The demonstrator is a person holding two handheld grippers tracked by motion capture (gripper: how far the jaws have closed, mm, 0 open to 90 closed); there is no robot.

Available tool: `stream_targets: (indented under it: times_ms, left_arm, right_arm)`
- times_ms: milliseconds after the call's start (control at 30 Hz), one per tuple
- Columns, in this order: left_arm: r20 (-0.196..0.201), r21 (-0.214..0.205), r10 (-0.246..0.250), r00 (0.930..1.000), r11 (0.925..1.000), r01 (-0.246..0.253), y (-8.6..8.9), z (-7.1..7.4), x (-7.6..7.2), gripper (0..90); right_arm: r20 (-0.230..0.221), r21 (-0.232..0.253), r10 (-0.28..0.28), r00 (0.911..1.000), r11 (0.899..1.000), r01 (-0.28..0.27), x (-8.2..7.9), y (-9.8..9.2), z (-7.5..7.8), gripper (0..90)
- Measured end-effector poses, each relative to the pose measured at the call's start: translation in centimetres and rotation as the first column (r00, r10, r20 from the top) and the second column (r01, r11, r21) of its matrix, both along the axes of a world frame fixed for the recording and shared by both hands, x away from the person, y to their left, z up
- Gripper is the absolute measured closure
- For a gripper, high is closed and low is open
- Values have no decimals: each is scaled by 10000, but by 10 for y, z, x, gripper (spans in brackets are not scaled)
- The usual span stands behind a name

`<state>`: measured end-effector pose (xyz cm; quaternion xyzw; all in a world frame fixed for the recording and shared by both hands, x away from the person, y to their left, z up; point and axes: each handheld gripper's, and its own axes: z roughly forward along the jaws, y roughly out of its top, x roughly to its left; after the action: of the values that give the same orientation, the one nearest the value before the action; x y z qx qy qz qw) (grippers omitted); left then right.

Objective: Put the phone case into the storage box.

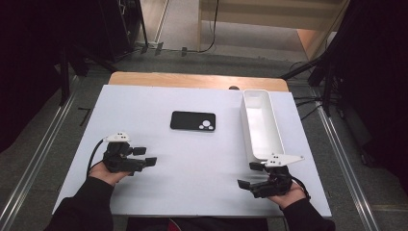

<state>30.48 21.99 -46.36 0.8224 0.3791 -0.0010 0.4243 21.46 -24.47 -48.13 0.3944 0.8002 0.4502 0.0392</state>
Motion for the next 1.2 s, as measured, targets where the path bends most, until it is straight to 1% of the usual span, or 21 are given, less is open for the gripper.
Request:
stream_targets:
  times_ms: [33, 67, 100, 167, 267, 300, 433, 500, 533, 567, 667, 700, 833, 900, 1000, 1033, 1100, 1200]
  left_arm:
    - [-34, -56, 37, 10000, 10000, -37, 0, 1, 1, 287]
    - [-62, -159, 5, 10000, 9999, -6, 0, 1, 2, 267]
    - [-52, -147, -41, 10000, 9999, 40, -1, 2, 2, 249]
    - [51, -47, -31, 10000, 10000, 31, -2, 4, 4, 249]
    - [11, -36, -85, 10000, 10000, 85, -3, 4, 7, 249]
    - [-71, -18, -87, 9999, 10000, 87, -4, 5, 8, 249]
    - [-48, -3, -188, 9998, 9998, 188, -6, 7, 13, 249]
    - [-4, 40, -194, 9998, 9998, 194, -8, 8, 16, 249]
    - [-109, 141, -230, 9997, 9996, 232, -9, 9, 19, 250]
    - [-112, 193, -225, 9997, 9996, 227, -10, 10, 21, 250]
    - [-59, 235, -271, 9996, 9994, 272, -14, 13, 25, 249]
    - [-64, 161, -339, 9994, 9993, 340, -14, 13, 27, 249]
    - [-107, 124, -427, 9990, 9990, 428, -18, 15, 31, 249]
    - [-160, 131, -579, 9982, 9982, 581, -20, 16, 34, 249]
    - [-130, 87, -629, 9979, 9980, 630, -22, 17, 36, 250]
    - [-138, 175, -699, 9975, 9974, 701, -24, 17, 38, 250]
    - [-123, 166, -691, 9975, 9975, 693, -26, 18, 40, 250]
    - [-112, 280, -746, 9972, 9968, 749, -29, 19, 43, 250]
  right_arm:
    - [-7, 8, -1, 10000, 10000, 1, 0, 0, 0, 130]
    - [-6, 13, 0, 10000, 10000, 0, 0, 0, 0, 130]
    - [-11, 10, 2, 10000, 10000, -2, 0, 0, 0, 130]
    - [-11, 6, 13, 10000, 10000, -13, 0, 0, 0, 130]
    - [-3, 7, 18, 10000, 10000, -18, 0, 0, 0, 130]
    - [-13, 18, 19, 10000, 10000, -19, 0, 0, 0, 130]
    - [-28, 24, 36, 10000, 10000, -36, 0, 0, 0, 130]
    - [-49, 53, 38, 10000, 10000, -38, 0, 1, 1, 130]
    - [-41, 58, 27, 10000, 10000, -27, 0, 1, 1, 130]
    - [-42, 61, 26, 10000, 10000, -25, 0, 0, 1, 130]
    - [-74, 114, -3, 10000, 9999, 4, 0, 0, 1, 130]
    - [-82, 132, -14, 10000, 9999, 15, -1, 0, 1, 130]
    - [-55, 117, -8, 10000, 9999, 9, -1, 0, 1, 130]
    - [-39, 125, 10, 10000, 9999, -9, -1, 0, 1, 130]
    - [-82, 132, 1, 10000, 9999, 0, -1, 0, 1, 130]
    - [-88, 134, 1, 10000, 9999, 1, -1, 0, 1, 130]
    - [-88, 127, -3, 10000, 9999, 4, -1, 0, 1, 130]
    - [-72, 83, 26, 10000, 10000, -26, 0, 0, 1, 130]
